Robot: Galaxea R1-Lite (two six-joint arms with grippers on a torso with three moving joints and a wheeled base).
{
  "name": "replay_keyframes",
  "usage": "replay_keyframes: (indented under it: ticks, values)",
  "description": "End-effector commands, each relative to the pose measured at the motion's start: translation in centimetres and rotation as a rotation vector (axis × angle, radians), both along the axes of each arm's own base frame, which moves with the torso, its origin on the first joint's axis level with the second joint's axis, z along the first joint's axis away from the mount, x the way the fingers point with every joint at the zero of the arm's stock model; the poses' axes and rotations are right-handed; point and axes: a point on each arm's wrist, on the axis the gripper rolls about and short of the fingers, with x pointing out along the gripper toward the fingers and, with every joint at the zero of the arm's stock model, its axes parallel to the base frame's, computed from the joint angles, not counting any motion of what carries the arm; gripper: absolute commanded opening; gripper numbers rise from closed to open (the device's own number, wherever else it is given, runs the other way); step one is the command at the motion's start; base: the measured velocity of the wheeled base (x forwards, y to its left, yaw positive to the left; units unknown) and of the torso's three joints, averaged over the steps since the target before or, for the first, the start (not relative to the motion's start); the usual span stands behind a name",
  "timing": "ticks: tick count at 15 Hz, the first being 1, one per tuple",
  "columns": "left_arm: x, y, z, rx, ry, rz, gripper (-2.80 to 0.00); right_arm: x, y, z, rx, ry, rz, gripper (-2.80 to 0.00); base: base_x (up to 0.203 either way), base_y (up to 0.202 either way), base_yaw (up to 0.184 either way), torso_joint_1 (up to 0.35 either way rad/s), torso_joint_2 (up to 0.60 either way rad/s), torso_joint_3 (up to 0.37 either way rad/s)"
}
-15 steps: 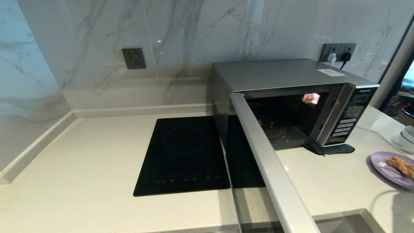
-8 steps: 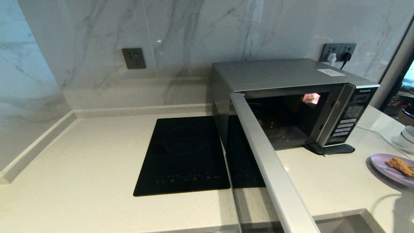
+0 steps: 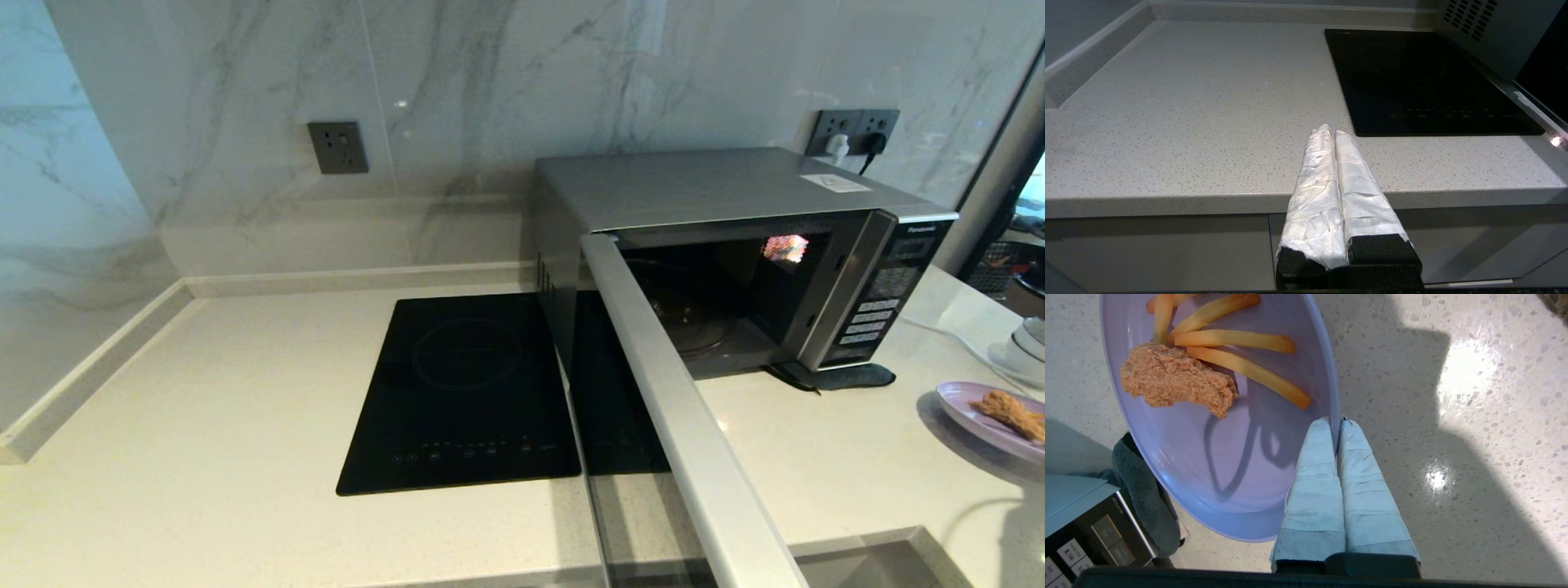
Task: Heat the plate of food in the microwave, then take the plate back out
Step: Put the plate in the microwave oven
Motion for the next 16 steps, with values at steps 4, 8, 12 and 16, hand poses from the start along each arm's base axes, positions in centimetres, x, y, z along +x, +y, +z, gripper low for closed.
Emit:
replay_keyframes:
  ticks: [4, 8, 12, 16]
  values:
    - [0.0, 0.0, 0.0, -0.001, 0.0, 0.001, -2.8, -1.0, -0.4, 0.9, -0.035, -0.025, 0.016, -2.8, 0.0, 0.0, 0.0, 0.0, 0.0, 0.0]
    - [0.0, 0.0, 0.0, -0.001, 0.0, 0.001, -2.8, -3.4, -0.3, 3.3, -0.057, -0.132, 0.134, -2.8, 0.0, 0.0, 0.0, 0.0, 0.0, 0.0]
    - [0.0, 0.0, 0.0, -0.001, 0.0, 0.001, -2.8, -4.9, 0.2, 5.3, -0.069, -0.245, 0.238, -2.8, 0.0, 0.0, 0.0, 0.0, 0.0, 0.0]
    - [0.0, 0.0, 0.0, -0.001, 0.0, 0.001, -2.8, -5.5, 1.4, 5.8, -0.049, -0.329, 0.353, -2.8, 0.0, 0.0, 0.0, 0.0, 0.0, 0.0]
